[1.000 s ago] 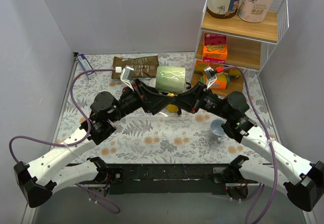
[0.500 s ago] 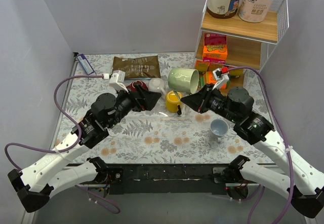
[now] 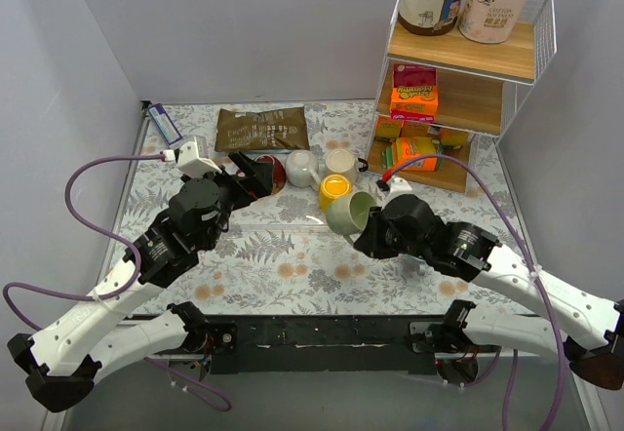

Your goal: Turn the mug right side up

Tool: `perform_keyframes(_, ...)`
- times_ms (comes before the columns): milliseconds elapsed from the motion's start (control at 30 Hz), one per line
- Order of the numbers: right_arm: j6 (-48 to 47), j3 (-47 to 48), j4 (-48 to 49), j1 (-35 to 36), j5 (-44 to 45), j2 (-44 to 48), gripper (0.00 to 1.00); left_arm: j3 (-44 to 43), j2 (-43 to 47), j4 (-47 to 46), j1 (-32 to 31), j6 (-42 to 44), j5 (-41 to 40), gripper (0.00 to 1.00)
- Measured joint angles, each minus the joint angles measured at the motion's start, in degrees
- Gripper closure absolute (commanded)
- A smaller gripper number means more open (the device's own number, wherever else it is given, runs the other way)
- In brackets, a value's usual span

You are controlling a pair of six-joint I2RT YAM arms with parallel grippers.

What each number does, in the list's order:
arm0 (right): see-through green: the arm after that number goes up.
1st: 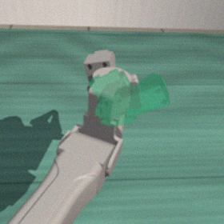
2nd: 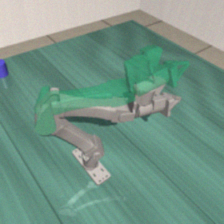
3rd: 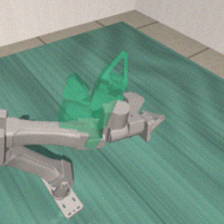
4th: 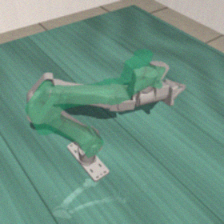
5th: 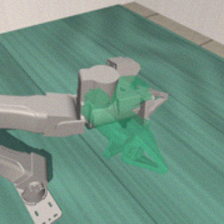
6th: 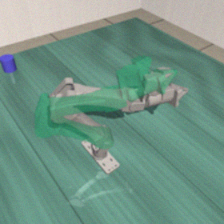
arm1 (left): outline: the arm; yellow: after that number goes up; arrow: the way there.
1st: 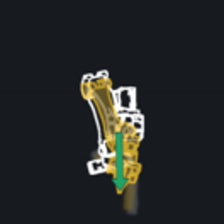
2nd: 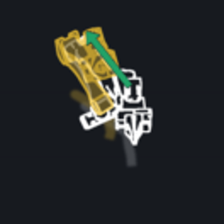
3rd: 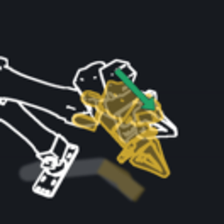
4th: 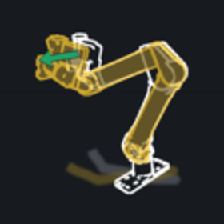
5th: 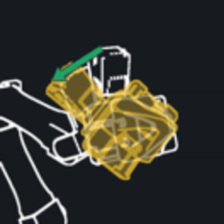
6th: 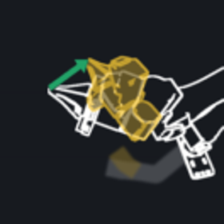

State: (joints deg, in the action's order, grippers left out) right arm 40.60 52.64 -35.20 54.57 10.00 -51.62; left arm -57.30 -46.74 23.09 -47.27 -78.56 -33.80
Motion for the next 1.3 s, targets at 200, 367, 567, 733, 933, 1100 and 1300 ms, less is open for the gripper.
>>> perform_keyframes(200, 5.1, 0.0, -7.4, 9.0, 10.8, -5.9, 0.99, 0.0, -0.2, 1.7, 0.0, -1.0, -2.0, 0.02)
perform_keyframes(367, 10.3, 0.0, -12.8, 13.9, 17.3, -13.0, 0.99, 0.0, -1.1, 2.3, 0.0, -1.4, -2.7, 0.02)
perform_keyframes(567, 13.9, 0.0, -17.4, 15.2, 19.7, -16.8, 0.99, 0.0, -2.0, 2.7, 0.0, -1.4, -3.0, 0.02)
perform_keyframes(733, 15.1, -4.0, -15.8, 15.1, 19.5, -15.7, 0.99, 0.0, -2.1, 2.6, 0.0, -1.8, -3.1, 0.02)
perform_keyframes(933, 15.0, -8.3, -15.5, 14.0, 17.6, -15.4, 0.99, 0.0, -3.5, 2.6, 0.0, -2.2, -3.1, 0.02)
perform_keyframes(1100, 14.8, -8.3, -14.0, 12.5, 17.2, -15.4, 0.99, 0.0, -4.9, 2.6, 0.0, -2.4, -2.8, 0.02)
perform_keyframes(1300, 14.7, -9.7, -12.2, 12.0, 16.7, -15.5, 0.99, 0.0, -5.2, 2.6, 0.0, -2.7, -2.8, 0.02)
